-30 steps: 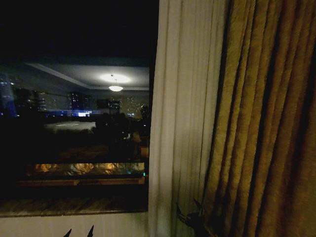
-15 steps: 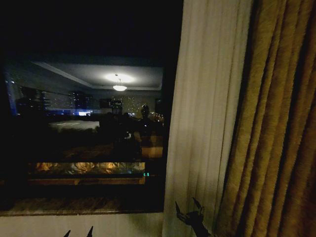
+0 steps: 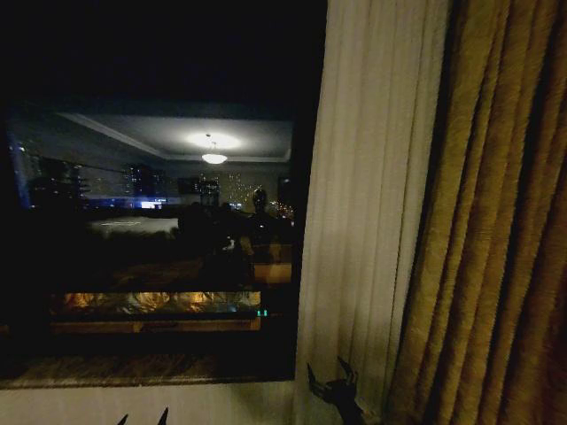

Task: Open the curtains by pulling them apart, changing their state from closed to fully open.

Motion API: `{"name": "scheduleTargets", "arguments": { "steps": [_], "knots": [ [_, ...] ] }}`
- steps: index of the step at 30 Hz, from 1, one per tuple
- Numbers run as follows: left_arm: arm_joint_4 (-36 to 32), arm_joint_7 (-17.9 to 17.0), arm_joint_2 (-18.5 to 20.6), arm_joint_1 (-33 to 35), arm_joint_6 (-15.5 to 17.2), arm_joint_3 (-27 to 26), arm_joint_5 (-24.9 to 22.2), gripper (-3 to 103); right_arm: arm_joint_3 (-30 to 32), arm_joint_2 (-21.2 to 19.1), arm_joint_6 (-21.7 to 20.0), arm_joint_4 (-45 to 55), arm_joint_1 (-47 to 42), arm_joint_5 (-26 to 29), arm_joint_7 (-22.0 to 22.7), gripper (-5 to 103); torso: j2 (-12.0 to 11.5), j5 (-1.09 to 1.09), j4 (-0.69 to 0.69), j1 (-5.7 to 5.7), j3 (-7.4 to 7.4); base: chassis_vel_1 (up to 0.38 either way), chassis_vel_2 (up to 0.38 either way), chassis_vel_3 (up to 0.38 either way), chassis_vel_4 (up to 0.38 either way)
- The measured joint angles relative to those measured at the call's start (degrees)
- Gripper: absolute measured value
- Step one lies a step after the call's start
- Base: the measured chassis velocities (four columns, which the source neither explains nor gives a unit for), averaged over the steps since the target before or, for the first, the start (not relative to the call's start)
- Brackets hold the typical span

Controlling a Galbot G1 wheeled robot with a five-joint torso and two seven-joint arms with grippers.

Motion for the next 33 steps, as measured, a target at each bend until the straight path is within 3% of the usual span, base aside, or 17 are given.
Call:
{"name": "scheduleTargets", "arguments": {
  "steps": [22, 33],
  "knots": [
    [2.07, -0.01, 0.88, 0.85, 0.26, -1.22, 0.97, 100, -0.51, 0.00, 2.60, -18.40, 17.85, -0.86, 0.30, 100, 0.00, 0.00, -0.01, 0.00, 0.00, 0.000, 0.000, 0.000, 0.000],
    [2.97, -0.06, 0.66, 0.62, 0.30, -1.14, 1.35, 100, -3.37, 0.00, 2.93, -21.59, 21.13, -1.32, -0.25, 100, 0.00, 0.00, -0.01, 0.00, 0.00, 0.000, 0.000, 0.000, 0.000]
  ]
}}
